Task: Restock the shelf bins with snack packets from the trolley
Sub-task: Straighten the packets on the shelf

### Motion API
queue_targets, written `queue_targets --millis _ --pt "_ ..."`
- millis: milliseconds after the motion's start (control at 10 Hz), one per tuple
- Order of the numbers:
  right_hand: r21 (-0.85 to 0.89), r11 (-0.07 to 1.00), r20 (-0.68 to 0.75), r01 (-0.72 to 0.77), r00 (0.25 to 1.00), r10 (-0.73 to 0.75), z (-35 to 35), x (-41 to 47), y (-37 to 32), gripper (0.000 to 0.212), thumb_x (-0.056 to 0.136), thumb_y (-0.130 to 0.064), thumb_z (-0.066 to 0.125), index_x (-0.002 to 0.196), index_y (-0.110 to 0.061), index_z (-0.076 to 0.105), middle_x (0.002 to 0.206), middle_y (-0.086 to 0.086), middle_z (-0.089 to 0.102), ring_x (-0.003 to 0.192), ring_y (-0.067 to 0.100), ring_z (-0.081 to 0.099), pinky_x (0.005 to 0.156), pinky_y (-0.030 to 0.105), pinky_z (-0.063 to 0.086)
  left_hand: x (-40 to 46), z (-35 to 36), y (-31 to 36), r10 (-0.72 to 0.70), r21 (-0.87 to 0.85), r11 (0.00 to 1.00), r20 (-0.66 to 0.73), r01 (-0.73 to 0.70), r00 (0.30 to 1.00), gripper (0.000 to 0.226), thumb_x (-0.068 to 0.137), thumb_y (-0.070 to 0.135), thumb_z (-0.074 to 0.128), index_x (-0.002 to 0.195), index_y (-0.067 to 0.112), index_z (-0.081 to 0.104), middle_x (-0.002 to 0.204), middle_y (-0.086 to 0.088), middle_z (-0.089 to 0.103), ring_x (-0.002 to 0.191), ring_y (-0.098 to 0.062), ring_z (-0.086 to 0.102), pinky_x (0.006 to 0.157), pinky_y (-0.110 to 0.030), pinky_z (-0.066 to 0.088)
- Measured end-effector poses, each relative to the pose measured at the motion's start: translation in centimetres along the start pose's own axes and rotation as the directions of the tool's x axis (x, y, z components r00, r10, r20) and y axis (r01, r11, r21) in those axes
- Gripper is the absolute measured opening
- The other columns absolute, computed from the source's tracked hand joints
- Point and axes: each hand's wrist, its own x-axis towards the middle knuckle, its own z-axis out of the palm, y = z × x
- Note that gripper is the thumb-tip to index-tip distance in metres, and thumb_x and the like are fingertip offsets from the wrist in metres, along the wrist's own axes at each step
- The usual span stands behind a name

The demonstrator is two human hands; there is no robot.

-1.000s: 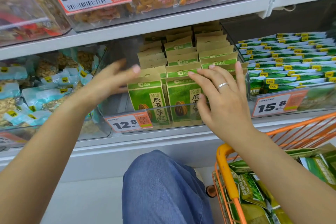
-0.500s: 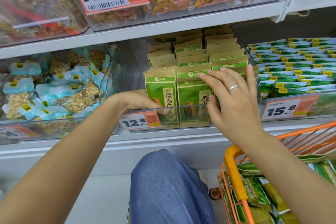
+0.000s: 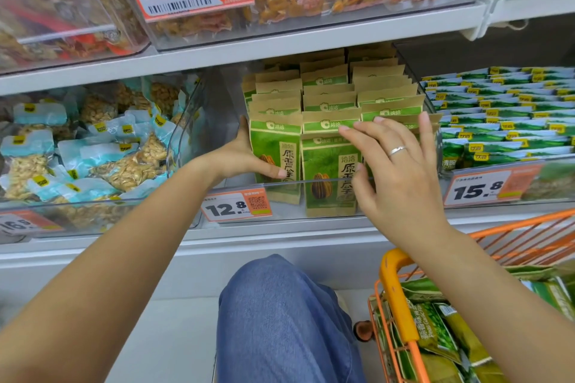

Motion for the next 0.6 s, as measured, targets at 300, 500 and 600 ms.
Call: queue_targets --millis 300,500,600 --pt "0.011 1.0 0.001 -0.01 1.0 0.01 0.1 0.1 0.0 0.046 0.081 -0.005 0.056 0.125 -0.014 0.061 0.12 0.006 0.062 0.12 0.028 0.052 0.118 0.05 0.01 0.3 0.5 0.5 0.106 -0.107 0.99 0.114 -0.094 0.988 0.089 0.054 0.017 0.088 0.134 0.016 0.05 0.121 -0.001 0.068 0.114 -0.016 0.062 0.102 -0.035 0.045" --pt "0.014 1.0 0.011 -0.01 1.0 0.01 0.0 0.1 0.0 0.046 0.081 -0.005 0.056 0.126 -0.014 0.061 0.119 0.006 0.062 0.119 0.028 0.052 0.118 0.05 0.01 -0.4 0.7 1.4 0.153 -0.098 0.985 0.123 -0.142 0.981 0.072 0.062 0.01 0.085 0.128 0.015 0.057 0.122 -0.003 0.067 0.115 -0.018 0.061 0.101 -0.034 0.047" --pt "0.02 1.0 0.016 -0.002 1.0 0.001 -0.1 0.0 0.0 0.046 0.081 -0.005 0.056 0.126 -0.014 0.06 0.12 0.005 0.062 0.119 0.028 0.052 0.118 0.05 0.01 -1.7 0.4 1.7 0.161 -0.278 0.953 0.132 -0.12 0.978 0.073 0.065 0.009 0.079 0.133 0.012 0.052 0.127 -0.007 0.064 0.118 -0.021 0.06 0.101 -0.036 0.046"
